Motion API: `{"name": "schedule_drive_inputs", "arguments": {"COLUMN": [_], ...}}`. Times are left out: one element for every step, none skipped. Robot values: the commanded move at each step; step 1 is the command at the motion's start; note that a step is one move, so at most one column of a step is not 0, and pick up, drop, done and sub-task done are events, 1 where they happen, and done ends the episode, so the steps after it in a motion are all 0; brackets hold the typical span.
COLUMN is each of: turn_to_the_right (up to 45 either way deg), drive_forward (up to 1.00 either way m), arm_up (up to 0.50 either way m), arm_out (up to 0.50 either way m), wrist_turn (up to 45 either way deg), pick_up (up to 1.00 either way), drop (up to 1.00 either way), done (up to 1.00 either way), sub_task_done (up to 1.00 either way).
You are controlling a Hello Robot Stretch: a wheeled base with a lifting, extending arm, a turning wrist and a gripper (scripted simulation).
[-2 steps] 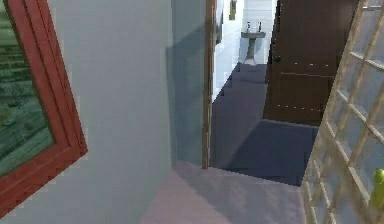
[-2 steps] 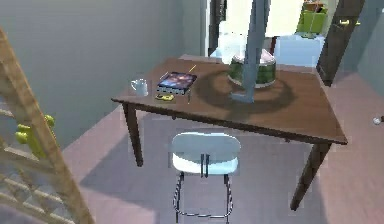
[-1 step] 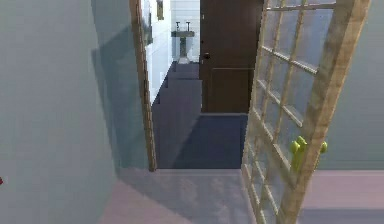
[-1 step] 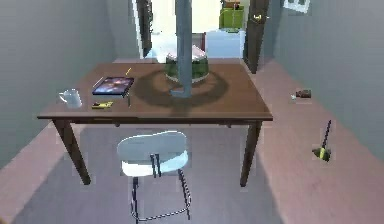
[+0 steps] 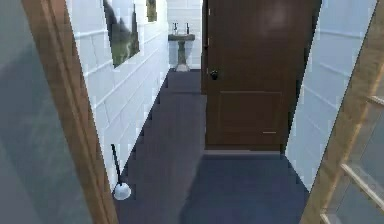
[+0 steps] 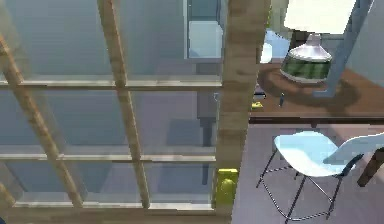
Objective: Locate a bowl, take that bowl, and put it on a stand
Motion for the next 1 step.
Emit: {"name": "schedule_drive_inputs", "arguments": {"turn_to_the_right": [0.0], "drive_forward": [0.5], "arm_up": [0.0], "arm_out": [0.0], "wrist_turn": [0.0], "pick_up": [0.0], "drop": [0.0], "done": [0.0], "sub_task_done": [0.0]}}
